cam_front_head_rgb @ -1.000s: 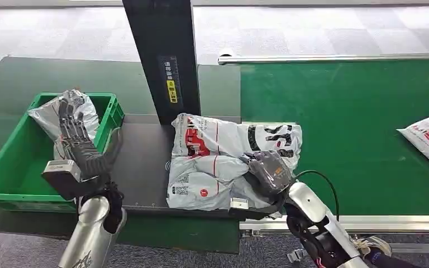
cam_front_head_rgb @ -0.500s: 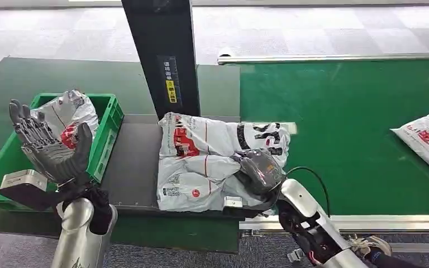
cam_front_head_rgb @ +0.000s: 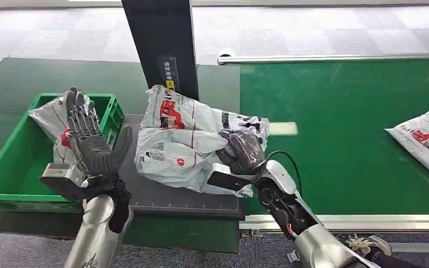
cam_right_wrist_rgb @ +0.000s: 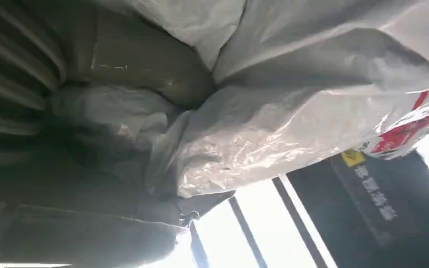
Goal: Moved the parcel from conveyor to table for the left to box.
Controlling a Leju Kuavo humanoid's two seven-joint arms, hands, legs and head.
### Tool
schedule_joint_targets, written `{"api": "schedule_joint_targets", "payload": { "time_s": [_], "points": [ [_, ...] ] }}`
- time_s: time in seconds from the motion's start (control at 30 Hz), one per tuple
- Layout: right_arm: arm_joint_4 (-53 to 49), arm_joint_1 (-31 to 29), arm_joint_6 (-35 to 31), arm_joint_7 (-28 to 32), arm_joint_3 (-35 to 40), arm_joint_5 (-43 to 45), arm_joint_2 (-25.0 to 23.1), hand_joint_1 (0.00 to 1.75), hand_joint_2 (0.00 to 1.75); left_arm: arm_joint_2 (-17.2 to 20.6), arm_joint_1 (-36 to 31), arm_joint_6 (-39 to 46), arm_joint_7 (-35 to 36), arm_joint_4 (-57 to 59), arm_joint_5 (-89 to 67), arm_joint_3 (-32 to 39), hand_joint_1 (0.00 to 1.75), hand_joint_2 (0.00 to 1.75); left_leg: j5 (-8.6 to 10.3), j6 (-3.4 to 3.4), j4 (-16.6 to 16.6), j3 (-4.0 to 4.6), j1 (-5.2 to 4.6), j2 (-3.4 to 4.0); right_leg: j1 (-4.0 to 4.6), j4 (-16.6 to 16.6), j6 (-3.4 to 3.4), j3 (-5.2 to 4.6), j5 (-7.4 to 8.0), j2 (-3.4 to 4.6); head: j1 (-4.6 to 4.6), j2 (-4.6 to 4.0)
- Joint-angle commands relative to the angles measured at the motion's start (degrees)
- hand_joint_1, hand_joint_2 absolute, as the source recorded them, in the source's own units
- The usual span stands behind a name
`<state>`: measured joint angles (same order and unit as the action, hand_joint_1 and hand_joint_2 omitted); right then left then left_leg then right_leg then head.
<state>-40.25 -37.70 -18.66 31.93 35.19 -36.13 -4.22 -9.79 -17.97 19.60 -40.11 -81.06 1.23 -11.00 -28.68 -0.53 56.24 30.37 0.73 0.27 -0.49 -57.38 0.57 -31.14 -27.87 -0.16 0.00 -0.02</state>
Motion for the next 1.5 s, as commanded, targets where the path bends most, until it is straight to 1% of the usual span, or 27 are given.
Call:
{"api": "schedule_joint_targets", "payload": {
  "time_s": [0.03,0.07,0.17,0.3,0.33,0.4,0.5,0.77,0.9,0.93,0.97,1.0,1.03,1.07,1.13,1.2,1.23,1.27,1.3,1.33,1.37,1.4,1.43,1.5],
  "points": [
    [19.78,-8.86,-1.69,-1.36,-2.89,-1.71,-6.59,1.75,1.75,0.06,-5.06,-5.38,2.69,10.75,2.94,-4.9,0.0,1.75,0.08,0.04,-0.04,0.06,-0.05,-0.05,-0.04,0.01,-0.01,-0.07,0.05,-0.03,0.0,0.0],
    [20.38,-8.74,-2.92,-0.5,-4.95,-0.3,-7.31,1.75,1.75,-0.13,-5.59,-6.22,2.95,11.53,3.31,-5.13,0.0,1.75,0.03,0.02,0.01,0.04,-0.03,-0.04,-0.03,-0.02,0.0,-0.04,0.01,-0.02,0.02,0.0],
    [21.51,-9.08,-3.68,-2.11,-4.31,-1.57,-8.06,1.75,1.75,-0.75,-6.14,-6.75,3.43,12.17,3.82,-5.52,0.0,1.75,0.04,0.02,0.02,0.08,-0.03,-0.05,-0.02,-0.04,-0.01,-0.07,0.01,-0.04,0.02,0.0],
    [23.6,-10.5,-2.26,-6.2,1.31,-8.45,-8.52,1.75,1.75,-0.95,-6.72,-5.66,2.29,12.43,2.46,-5.83,0.0,1.75,0.11,0.03,0.0,0.16,-0.04,-0.04,-0.03,-0.02,-0.02,-0.16,0.1,0.0,0.0,0.0],
    [23.89,-10.79,-2.84,-7.38,4.26,-11.96,-8.5,1.75,1.75,-1.03,-7.09,-5.75,2.29,12.77,2.46,-5.77,0.0,1.75,0.09,0.02,0.02,0.16,-0.04,-0.02,-0.03,-0.06,-0.03,-0.18,0.08,0.0,0.02,0.0],
    [23.83,-10.57,-2.66,-7.95,5.27,-13.25,-8.85,1.75,1.75,-1.08,-7.54,-5.86,2.3,13.18,2.46,-5.67,0.0,1.75,0.04,0.01,0.03,0.11,-0.03,-0.05,-0.02,-0.05,-0.01,-0.11,0.03,-0.03,0.02,0.0],
    [23.58,-10.08,-3.06,-8.69,10.93,-20.1,-9.16,1.75,1.75,-1.18,-7.87,-6.3,2.05,13.35,2.52,-5.52,0.0,1.75,0.02,0.01,0.02,0.07,-0.02,-0.02,-0.01,-0.04,-0.01,-0.09,0.02,0.01,0.02,0.02],
    [23.47,-9.89,-3.09,-9.03,11.05,-20.33,-9.28,1.75,1.75,-1.16,-7.84,-6.34,2.03,13.32,2.51,-5.52,0.0,1.75,0.09,0.04,0.01,0.15,-0.03,-0.1,-0.02,-0.02,-0.01,-0.13,0.06,-0.06,0.0,0.0],
    [22.55,-9.28,-4.2,-7.06,13.46,-23.07,-9.64,1.75,1.75,-1.08,-8.3,-6.65,2.02,13.44,2.53,-5.28,0.0,1.75,0.08,0.02,0.01,0.14,-0.02,-0.06,-0.02,-0.04,-0.02,-0.14,0.06,-0.03,0.02,0.0],
    [21.91,-8.9,-5.64,-6.58,13.93,-23.75,-9.88,1.55,1.75,-1.24,-8.72,-6.79,2.02,13.63,2.57,-4.85,0.0,1.75,0.05,0.01,0.03,0.12,-0.01,-0.05,0.0,-0.04,-0.02,-0.11,0.03,-0.03,0.02,0.02],
    [21.48,-8.68,-6.37,-6.29,13.76,-23.58,-9.97,1.29,1.75,-1.27,-8.88,-6.8,2.02,13.63,2.58,-4.74,0.0,1.75,0.09,0.02,0.0,0.16,-0.02,-0.07,-0.01,-0.03,-0.03,-0.15,0.07,-0.04,0.02,0.02],
    [20.8,-8.26,-7.78,-5.1,12.96,-22.67,-10.21,0.09,1.75,-1.36,-9.08,-6.82,2.07,13.58,2.61,-4.41,0.0,1.75,0.05,0.01,0.02,0.12,0.0,-0.02,0.0,-0.04,-0.03,-0.12,0.05,0.0,0.02,0.02],
    [20.08,-7.97,-9.34,-4.56,11.97,-21.68,-10.26,0.0,1.75,-1.43,-9.15,-6.78,2.16,13.46,2.6,-4.22,0.0,1.75,0.09,0.01,0.01,0.18,0.0,-0.03,0.01,-0.03,-0.04,-0.19,0.08,0.0,0.02,0.0],
    [19.49,-7.66,-9.39,-2.95,10.35,-19.57,-10.23,0.0,1.75,-1.46,-9.09,-6.77,2.24,13.34,2.55,-4.18,0.0,1.75,0.07,0.01,0.0,0.14,-0.01,-0.06,0.0,-0.03,-0.04,-0.15,0.05,-0.03,0.02,0.0],
    [19.1,-7.68,-10.55,-1.89,7.79,-16.81,-9.85,0.0,1.75,-1.4,-8.73,-6.79,2.5,13.09,2.24,-4.26,0.0,1.75,0.1,0.02,-0.04,0.14,-0.01,-0.09,0.01,0.02,-0.04,-0.14,0.08,-0.05,0.02,0.0],
    [18.83,-7.7,-9.91,-0.77,6.19,-14.85,-9.24,0.0,1.75,-1.26,-8.25,-6.89,2.51,12.83,2.14,-4.24,0.0,1.75,0.04,0.02,0.02,0.1,-0.01,-0.05,0.0,-0.02,-0.01,-0.1,0.03,-0.02,0.02,0.02],
    [18.35,-7.18,-8.66,0.65,3.34,-11.36,-9.14,0.0,1.75,-1.13,-7.8,-6.92,2.47,12.59,2.03,-4.15,0.0,1.75,0.08,0.05,-0.02,0.12,-0.02,-0.07,-0.01,0.02,-0.01,-0.12,0.07,-0.04,0.0,0.0],
    [18.0,-6.91,-8.33,1.83,2.13,-9.79,-8.84,0.0,1.75,-0.99,-7.52,-6.96,2.46,12.45,1.98,-4.12,0.0,1.75,0.05,0.04,0.01,0.1,-0.03,-0.08,-0.02,-0.02,0.0,-0.08,0.03,-0.05,0.02,0.0],
    [16.85,-6.05,-9.09,3.8,-0.16,-7.0,-8.76,0.0,1.75,-0.87,-7.21,-6.99,2.46,12.31,1.96,-4.05,0.0,1.75,0.09,0.05,-0.03,0.11,-0.02,-0.07,-0.01,0.04,0.0,-0.09,0.08,-0.04,0.02,0.0],
    [16.45,-5.45,-6.56,5.54,-2.2,-3.78,-8.73,0.0,1.75,-0.76,-6.92,-7.2,2.44,12.09,2.0,-3.97,0.0,1.75,0.08,0.04,-0.03,0.09,-0.02,-0.08,-0.01,0.02,0.0,-0.07,0.06,-0.05,0.02,0.0],
    [15.97,-5.15,-6.28,6.27,-2.89,-2.75,-8.57,0.0,1.75,-0.72,-6.81,-7.24,2.44,12.0,1.98,-3.93,0.0,1.75,0.06,0.02,-0.02,0.07,-0.02,-0.07,-0.01,0.01,0.0,-0.05,0.04,-0.05,0.02,0.0],
    [14.89,-4.43,-4.35,7.89,-4.55,0.24,-8.27,0.0,1.75,-0.65,-6.57,-7.27,2.47,11.68,1.76,-3.77,0.0,1.75,0.1,0.04,-0.06,0.09,-0.04,-0.08,-0.03,0.03,-0.01,-0.07,0.08,-0.05,0.0,0.0],
    [13.49,-3.68,-2.64,8.07,-5.52,2.34,-7.94,0.0,1.75,-0.56,-6.38,-7.22,2.55,11.43,1.56,-3.66,0.0,1.75,0.1,0.03,-0.05,0.1,-0.03,-0.1,-0.02,0.04,-0.01,-0.06,0.07,-0.07,0.02,0.0],
    [11.36,-2.73,-1.23,8.07,-5.93,4.27,-7.09,0.0,1.75,-0.4,-6.17,-7.19,2.65,11.14,1.34,-3.5,0.0,1.75,0.11,0.02,-0.07,0.1,-0.02,-0.1,-0.01,0.07,-0.02,-0.07,0.09,-0.06,0.02,0.0]
  ]
}}
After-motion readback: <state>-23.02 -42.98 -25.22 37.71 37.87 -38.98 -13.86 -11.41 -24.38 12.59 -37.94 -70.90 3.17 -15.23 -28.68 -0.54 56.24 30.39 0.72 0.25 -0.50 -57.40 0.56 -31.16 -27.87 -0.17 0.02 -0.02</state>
